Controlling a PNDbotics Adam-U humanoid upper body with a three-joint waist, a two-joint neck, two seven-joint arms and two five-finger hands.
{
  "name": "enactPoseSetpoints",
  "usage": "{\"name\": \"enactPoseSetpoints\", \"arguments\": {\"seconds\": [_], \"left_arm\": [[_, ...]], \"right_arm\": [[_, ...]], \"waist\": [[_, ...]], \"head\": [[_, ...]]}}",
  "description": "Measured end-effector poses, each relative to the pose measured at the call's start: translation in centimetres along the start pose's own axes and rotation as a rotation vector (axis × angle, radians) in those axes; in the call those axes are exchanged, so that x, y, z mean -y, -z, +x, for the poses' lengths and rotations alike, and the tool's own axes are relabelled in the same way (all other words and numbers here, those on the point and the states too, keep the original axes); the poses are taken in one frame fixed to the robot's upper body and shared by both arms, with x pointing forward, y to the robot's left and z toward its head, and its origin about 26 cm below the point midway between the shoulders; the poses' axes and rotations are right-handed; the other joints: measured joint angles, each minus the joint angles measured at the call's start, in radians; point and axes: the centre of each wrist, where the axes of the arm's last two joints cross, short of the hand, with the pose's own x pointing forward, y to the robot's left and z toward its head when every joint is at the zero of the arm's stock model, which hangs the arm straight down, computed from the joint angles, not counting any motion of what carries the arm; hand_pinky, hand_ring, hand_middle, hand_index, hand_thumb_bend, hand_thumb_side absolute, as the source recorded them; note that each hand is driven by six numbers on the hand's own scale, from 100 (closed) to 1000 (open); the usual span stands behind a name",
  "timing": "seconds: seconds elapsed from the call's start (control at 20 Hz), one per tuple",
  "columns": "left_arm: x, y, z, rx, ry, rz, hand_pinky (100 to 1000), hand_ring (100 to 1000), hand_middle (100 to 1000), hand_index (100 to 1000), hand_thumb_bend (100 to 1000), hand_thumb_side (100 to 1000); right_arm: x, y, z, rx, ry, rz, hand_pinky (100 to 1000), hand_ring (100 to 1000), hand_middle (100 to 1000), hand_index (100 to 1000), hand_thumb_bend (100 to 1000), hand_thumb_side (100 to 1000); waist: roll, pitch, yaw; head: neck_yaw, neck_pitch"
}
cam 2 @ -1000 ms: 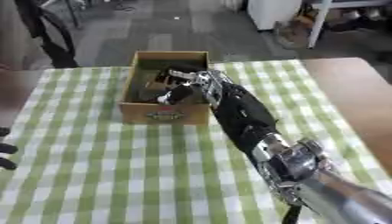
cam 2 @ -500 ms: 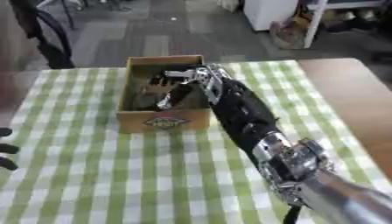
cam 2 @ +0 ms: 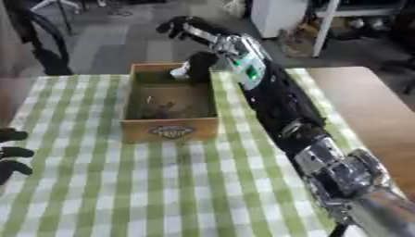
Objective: Pick up objects on the table and place them in the box.
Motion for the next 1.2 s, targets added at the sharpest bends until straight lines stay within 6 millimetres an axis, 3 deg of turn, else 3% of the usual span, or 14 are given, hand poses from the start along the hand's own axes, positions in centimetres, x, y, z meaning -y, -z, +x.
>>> {"name": "enactPoseSetpoints", "arguments": {"seconds": [0.45,0.7,1.2], "left_arm": [[-0.8,-0.1,-0.2,0.001,0.017,0.081,559,713,761,802,511,308],[-1.0,0.1,0.0,0.018,0.021,0.127,552,700,750,789,508,306],[-1.1,0.1,0.4,0.052,0.006,0.254,533,673,730,767,461,351]], "right_arm": [[2.4,-3.5,4.5,0.117,0.186,-0.193,651,712,734,844,491,191],[1.8,-5.7,5.4,0.1,0.319,-0.279,588,663,671,786,455,100],[-0.8,-8.3,5.7,0.034,0.478,-0.382,473,564,575,715,406,100]], "waist": [[0.001,0.0,-0.066],[0.008,0.005,-0.081],[0.014,0.012,-0.093]], "head": [[0.044,0.0],[0.067,-0.001],[0.112,0.008]]}}
